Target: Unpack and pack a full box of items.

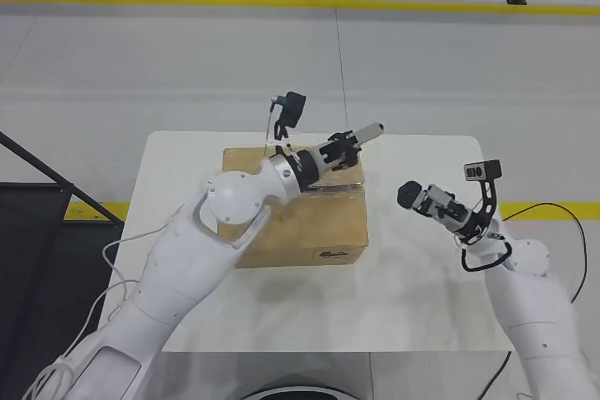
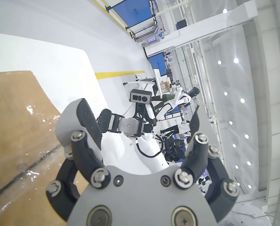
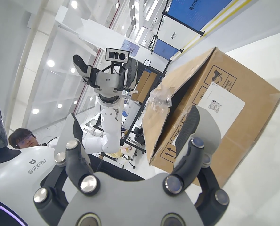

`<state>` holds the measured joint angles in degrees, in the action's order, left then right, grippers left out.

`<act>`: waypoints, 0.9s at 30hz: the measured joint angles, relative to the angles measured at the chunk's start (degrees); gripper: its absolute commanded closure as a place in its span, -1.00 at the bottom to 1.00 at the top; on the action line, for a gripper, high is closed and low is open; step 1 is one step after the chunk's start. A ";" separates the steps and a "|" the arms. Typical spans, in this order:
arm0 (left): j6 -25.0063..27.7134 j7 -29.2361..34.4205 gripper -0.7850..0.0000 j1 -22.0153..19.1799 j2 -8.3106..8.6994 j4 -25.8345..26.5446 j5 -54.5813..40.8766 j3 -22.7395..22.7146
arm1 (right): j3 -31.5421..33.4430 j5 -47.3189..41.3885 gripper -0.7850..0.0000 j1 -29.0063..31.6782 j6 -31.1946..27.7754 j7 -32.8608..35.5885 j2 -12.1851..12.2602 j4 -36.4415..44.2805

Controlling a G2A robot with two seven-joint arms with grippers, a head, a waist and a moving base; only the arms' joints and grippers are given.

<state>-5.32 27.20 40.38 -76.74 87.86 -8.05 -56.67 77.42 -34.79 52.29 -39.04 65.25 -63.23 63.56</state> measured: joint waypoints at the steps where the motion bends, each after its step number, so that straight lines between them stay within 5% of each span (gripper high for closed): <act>1: 0.14 -0.14 -1.00 0.16 0.06 0.52 -0.20 -0.69 | 0.15 0.57 -1.00 0.35 -0.23 -0.23 0.16 1.08; 8: 0.65 1.71 -1.00 6.78 2.17 10.33 3.22 -9.54 | -0.39 -1.44 -1.00 -2.22 5.87 1.69 0.38 5.15; 17: 5.22 -0.90 -1.00 27.62 5.12 26.64 0.92 -31.96 | -5.66 -1.13 -1.00 -9.13 19.57 1.06 -0.60 5.19; 22: 8.89 -4.25 -1.00 38.03 5.59 28.67 -1.06 -42.48 | -5.55 -1.17 -1.00 -9.01 19.05 1.03 -0.58 5.22; 27: 10.37 -4.09 -1.00 43.59 5.74 24.98 -4.75 -47.55 | -8.10 -0.03 -1.00 -8.14 21.32 -0.66 -1.05 9.03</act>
<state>5.04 23.11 83.97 -70.99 112.84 -12.80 -104.22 69.32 -34.82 44.15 -17.72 64.59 -64.28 72.60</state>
